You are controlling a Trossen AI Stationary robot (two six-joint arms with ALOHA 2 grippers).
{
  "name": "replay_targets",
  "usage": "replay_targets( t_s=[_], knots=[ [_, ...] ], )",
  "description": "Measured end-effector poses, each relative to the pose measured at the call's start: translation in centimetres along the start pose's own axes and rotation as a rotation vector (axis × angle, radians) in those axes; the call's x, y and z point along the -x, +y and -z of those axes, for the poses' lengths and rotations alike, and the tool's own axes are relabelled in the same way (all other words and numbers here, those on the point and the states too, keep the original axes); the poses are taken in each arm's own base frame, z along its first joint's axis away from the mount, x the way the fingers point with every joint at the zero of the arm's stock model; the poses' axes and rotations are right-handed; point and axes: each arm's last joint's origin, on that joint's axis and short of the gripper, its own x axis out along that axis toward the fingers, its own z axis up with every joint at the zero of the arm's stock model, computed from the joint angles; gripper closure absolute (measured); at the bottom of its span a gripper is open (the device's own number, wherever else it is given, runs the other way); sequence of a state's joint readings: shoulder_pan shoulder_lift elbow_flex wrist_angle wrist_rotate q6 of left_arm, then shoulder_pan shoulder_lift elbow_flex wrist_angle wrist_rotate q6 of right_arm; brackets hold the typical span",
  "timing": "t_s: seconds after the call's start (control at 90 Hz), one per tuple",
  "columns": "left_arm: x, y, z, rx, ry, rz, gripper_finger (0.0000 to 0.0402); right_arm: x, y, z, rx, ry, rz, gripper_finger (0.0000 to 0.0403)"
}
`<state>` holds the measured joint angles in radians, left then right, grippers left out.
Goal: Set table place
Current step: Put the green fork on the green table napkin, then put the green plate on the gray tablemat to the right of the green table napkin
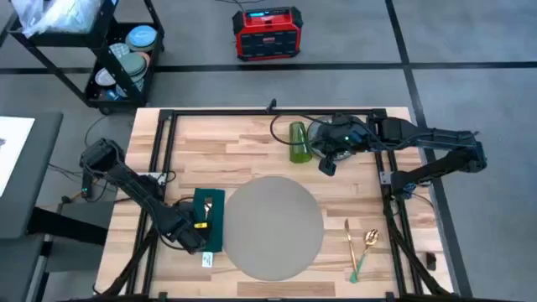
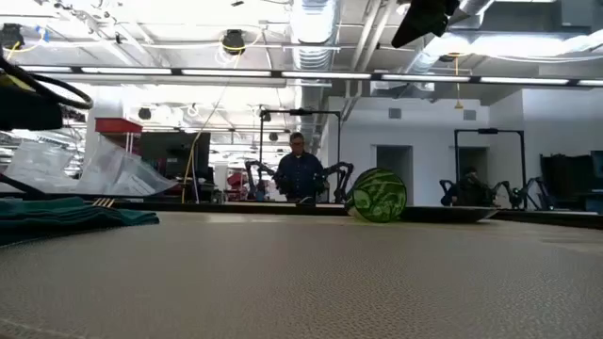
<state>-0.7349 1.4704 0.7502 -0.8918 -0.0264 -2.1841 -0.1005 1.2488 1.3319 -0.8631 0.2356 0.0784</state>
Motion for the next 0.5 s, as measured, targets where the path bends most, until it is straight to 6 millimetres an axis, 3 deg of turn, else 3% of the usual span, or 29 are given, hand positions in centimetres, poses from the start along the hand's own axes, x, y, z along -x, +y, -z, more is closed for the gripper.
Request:
replay_targets(
  t_s=[0.144,0.278,0.356,0.5],
  knots=[
    [0.6,0.9,0.1,0.013,0.009,-0.035,0.0402,0.0,0.0,0.0,0.015,0.0,0.0,0.0399],
    [3.1,1.8,-1.0,0.02,-0.097,0.006,0.0402,0.0,-0.3,-0.1,0.051,-0.003,0.025,0.0399],
    [4.9,1.9,-2.6,0.046,-0.23,0.104,0.0402,-0.2,-1.3,-0.3,0.001,-0.02,0.142,0.0399],
    [7.5,2.2,-6.5,0.105,-0.656,0.386,0.0402,-0.5,-4.4,-0.5,-0.111,-0.037,0.332,0.0399]
  ],
)
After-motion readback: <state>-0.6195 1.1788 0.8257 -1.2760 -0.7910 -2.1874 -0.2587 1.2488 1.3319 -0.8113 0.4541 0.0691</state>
